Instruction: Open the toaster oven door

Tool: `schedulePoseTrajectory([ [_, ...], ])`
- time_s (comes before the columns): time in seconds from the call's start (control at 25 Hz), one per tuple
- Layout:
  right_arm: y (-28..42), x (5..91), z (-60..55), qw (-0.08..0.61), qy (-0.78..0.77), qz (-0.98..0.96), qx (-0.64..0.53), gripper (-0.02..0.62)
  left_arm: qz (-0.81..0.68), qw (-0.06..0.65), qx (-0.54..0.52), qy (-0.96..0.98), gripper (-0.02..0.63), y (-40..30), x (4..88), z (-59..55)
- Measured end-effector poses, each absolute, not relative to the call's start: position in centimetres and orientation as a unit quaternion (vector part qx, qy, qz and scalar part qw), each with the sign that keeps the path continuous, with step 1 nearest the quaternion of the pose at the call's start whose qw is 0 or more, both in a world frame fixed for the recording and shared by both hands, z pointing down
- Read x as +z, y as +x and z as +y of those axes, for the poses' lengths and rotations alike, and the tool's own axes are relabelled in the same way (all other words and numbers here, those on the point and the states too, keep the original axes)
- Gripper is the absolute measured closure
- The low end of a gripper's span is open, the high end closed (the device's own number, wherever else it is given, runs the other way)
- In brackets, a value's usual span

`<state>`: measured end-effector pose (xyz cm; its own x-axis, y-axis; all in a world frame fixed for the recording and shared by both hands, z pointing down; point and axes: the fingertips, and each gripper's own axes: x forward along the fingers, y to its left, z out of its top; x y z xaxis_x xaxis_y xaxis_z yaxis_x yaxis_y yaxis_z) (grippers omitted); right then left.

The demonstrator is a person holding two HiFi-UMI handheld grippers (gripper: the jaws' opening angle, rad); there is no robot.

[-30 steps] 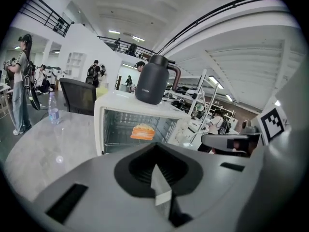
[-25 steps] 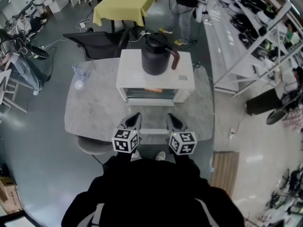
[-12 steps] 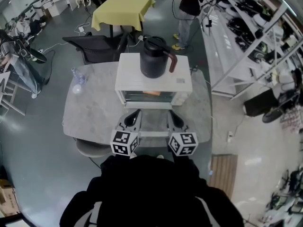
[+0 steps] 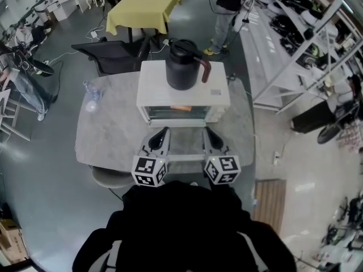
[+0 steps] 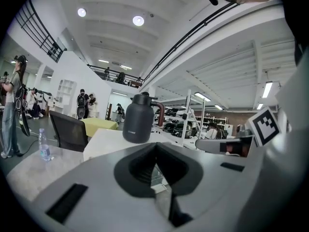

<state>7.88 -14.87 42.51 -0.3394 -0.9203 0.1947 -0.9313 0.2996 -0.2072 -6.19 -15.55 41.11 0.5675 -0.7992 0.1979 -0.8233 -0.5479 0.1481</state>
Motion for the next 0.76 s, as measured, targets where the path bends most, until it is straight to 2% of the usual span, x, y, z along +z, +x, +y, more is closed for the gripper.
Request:
schedulePoseTrajectory([
  [0.76, 7.79, 42.16, -14.74, 0.011, 0.571, -0.810, 0.133, 0.594, -0.460, 0.117, 0.055, 0.878, 0.603, -6.03, 41.71, -15.30],
])
